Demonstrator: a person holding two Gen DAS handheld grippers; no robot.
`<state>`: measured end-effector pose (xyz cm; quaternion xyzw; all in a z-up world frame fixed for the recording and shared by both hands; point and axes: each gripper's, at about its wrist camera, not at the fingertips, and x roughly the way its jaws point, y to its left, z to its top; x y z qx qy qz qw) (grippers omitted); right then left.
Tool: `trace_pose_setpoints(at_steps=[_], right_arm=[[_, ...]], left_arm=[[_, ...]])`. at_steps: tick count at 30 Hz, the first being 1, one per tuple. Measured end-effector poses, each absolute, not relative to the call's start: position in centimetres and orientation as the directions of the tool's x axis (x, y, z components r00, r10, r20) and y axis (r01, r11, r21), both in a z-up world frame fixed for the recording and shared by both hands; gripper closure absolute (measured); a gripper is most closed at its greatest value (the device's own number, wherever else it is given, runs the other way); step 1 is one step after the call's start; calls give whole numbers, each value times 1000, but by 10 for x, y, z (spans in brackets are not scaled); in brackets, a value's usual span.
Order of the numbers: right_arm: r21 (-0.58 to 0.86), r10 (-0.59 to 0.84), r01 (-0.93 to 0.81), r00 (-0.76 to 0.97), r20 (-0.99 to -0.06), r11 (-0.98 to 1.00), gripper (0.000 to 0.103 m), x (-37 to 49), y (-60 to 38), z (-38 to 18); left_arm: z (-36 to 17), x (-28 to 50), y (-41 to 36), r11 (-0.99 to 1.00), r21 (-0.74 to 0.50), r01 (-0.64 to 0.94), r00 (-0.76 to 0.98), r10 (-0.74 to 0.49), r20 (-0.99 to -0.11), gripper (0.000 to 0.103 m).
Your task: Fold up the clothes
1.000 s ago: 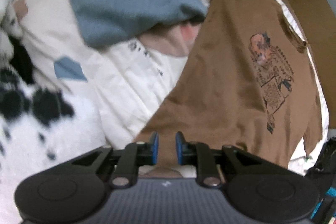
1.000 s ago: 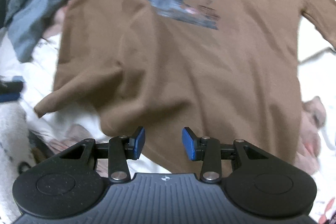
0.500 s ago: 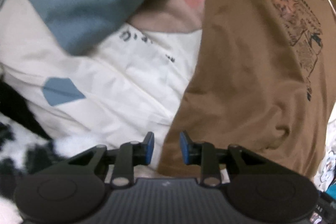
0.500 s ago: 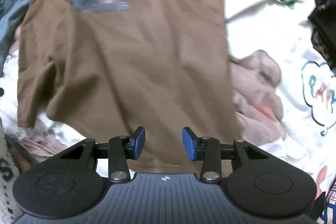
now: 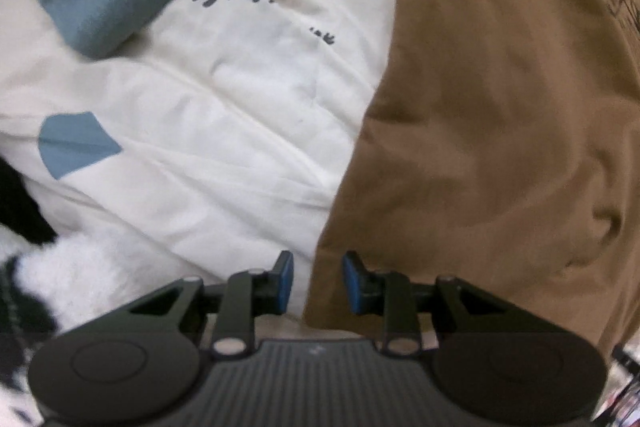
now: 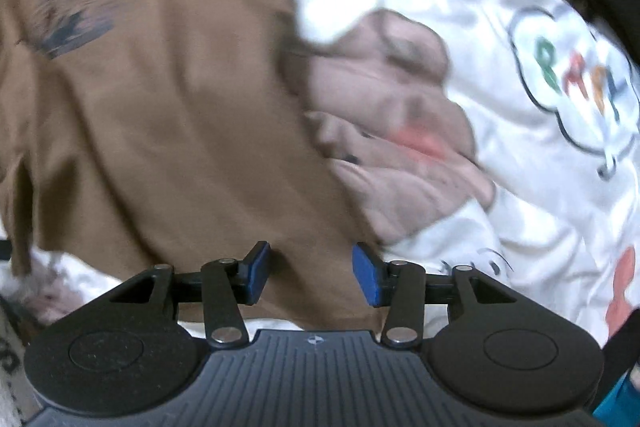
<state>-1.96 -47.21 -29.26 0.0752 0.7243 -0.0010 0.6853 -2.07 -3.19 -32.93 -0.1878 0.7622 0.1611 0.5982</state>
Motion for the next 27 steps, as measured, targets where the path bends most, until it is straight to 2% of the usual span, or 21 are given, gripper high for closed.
trace_pose_setpoints(at_steps=[5, 7, 9, 11, 19, 27], right_arm=[[123, 134, 184, -51, -990, 975, 47, -22, -485, -305], [135, 146, 187, -48, -988, 973, 45, -23, -487, -308], [140, 150, 161, -48, -988, 977, 44, -24, -486, -310], [135, 143, 138, -48, -989, 981, 44, -24, -485, -310], [116, 124, 125, -59, -991, 985, 44, -24, -490, -301], [81, 89, 70, -116, -989, 994, 43, -20, -480, -324]], left_arm=[[-335, -24, -39, 879, 33, -476, -200, -72, -977, 73], [-333, -28, -39, 869, 32, -493, -191, -72, -979, 76], [-331, -29, -44, 880, 23, -474, -186, -75, -980, 92], [-328, -31, -49, 890, 15, -455, -182, -76, -980, 100], [-288, -25, -35, 908, 60, -415, -222, -37, -974, 101], [-246, -23, 3, 930, 123, -347, -260, 30, -965, 101]])
